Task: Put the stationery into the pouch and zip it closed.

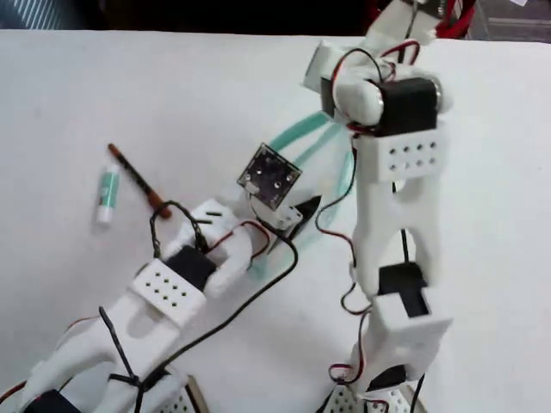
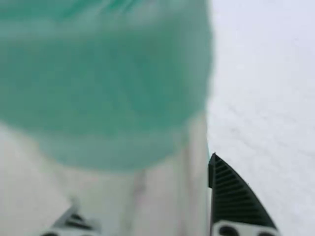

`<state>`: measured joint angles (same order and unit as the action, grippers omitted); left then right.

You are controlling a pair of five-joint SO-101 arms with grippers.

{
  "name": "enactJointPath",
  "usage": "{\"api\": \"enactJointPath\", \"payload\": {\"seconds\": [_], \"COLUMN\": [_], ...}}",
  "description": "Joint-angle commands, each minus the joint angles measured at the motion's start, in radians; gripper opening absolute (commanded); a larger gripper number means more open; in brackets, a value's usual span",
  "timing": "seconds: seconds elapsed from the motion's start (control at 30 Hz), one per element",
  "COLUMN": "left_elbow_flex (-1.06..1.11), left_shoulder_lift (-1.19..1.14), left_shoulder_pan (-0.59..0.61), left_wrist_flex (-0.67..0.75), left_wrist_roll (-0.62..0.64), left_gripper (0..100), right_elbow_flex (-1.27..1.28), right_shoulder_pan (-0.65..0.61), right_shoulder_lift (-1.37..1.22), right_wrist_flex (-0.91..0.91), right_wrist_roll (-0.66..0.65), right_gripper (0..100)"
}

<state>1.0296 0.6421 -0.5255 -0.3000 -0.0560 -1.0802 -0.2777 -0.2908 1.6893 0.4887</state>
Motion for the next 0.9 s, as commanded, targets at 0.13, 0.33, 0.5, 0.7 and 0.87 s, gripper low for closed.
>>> {"api": "enactJointPath", "payload": {"seconds": [0.13,0.33,0.5,0.7,0.87], "left_elbow_flex": [0.009,0.011,0.012,0.012,0.014], "left_shoulder_lift": [0.013,0.015,0.015,0.015,0.015], "left_shoulder_pan": [-0.019,-0.015,-0.015,-0.015,-0.019], "left_wrist_flex": [0.006,0.006,0.006,0.006,0.005], "left_wrist_roll": [-0.002,-0.002,-0.003,-0.003,-0.003], "left_gripper": [21,21,21,21,21], "right_elbow_flex": [-0.084,0.092,0.261,0.333,0.282], "right_shoulder_pan": [-0.018,0.008,0.05,0.048,0.073], "right_shoulder_lift": [-0.068,0.005,0.148,0.194,0.216], "right_wrist_flex": [0.028,0.03,0.028,0.024,0.027], "right_wrist_roll": [0.003,0.0,-0.1,-0.112,-0.14], "right_gripper": [25.5,25.5,25.5,25.5,25.5]}}
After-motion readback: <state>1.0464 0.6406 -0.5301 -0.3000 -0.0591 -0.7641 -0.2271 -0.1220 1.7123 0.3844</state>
